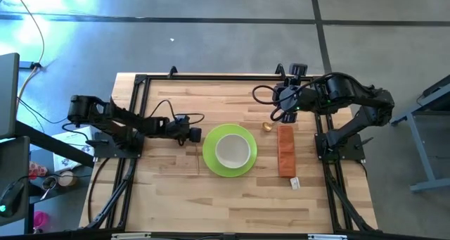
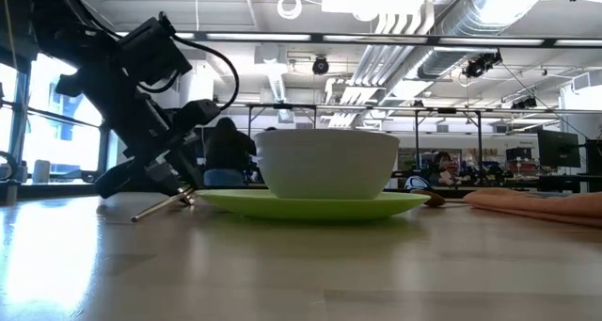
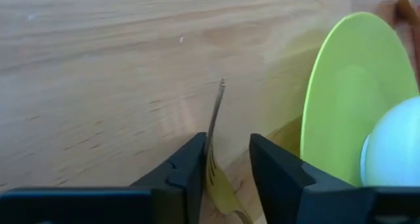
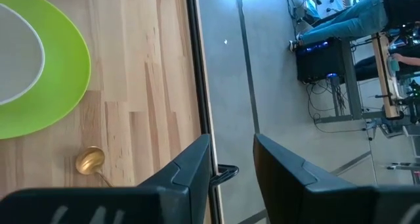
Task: Set table place
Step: Place the fork to the left of the green plate
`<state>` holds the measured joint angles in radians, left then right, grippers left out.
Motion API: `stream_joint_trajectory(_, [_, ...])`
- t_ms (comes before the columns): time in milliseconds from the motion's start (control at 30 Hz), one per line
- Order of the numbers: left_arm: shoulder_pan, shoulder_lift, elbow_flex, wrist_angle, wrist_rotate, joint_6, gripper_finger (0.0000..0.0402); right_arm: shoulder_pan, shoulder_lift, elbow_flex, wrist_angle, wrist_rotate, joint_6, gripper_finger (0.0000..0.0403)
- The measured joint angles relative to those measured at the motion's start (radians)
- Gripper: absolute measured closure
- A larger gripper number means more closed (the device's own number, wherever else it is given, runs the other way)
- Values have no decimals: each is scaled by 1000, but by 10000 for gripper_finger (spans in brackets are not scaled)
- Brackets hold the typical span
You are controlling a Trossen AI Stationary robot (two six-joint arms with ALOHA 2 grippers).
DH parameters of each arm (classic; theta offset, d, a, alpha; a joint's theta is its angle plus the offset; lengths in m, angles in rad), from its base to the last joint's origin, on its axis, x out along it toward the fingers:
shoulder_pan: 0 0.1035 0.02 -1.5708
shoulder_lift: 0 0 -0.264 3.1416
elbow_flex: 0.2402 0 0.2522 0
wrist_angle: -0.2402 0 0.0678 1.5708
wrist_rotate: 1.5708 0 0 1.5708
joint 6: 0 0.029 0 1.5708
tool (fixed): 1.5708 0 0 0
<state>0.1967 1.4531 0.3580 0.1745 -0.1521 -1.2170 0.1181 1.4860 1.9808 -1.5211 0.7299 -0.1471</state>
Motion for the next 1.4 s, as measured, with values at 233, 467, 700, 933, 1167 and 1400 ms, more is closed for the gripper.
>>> stream_joint_trajectory(233, [-1,-5,132,-314,-4,88,267,0,0,0,0,-6,-3,293])
stream_joint_trajectory(467, [0,3,300,-662,-112,156,263,0,0,0,0,-6,-3,293])
stream_joint_trajectory(700, [0,-2,431,-933,-185,140,245,0,0,0,0,-7,-2,293])
stream_joint_trajectory(933, [0,-2,395,-1003,-170,87,259,0,0,0,0,-8,-8,293])
stream_joint_trajectory(1167, [0,-2,347,-885,-135,86,336,0,0,0,10,-7,-12,293])
stream_joint_trajectory(1400, [0,29,317,-774,-131,86,394,0,0,0,14,-8,-11,293])
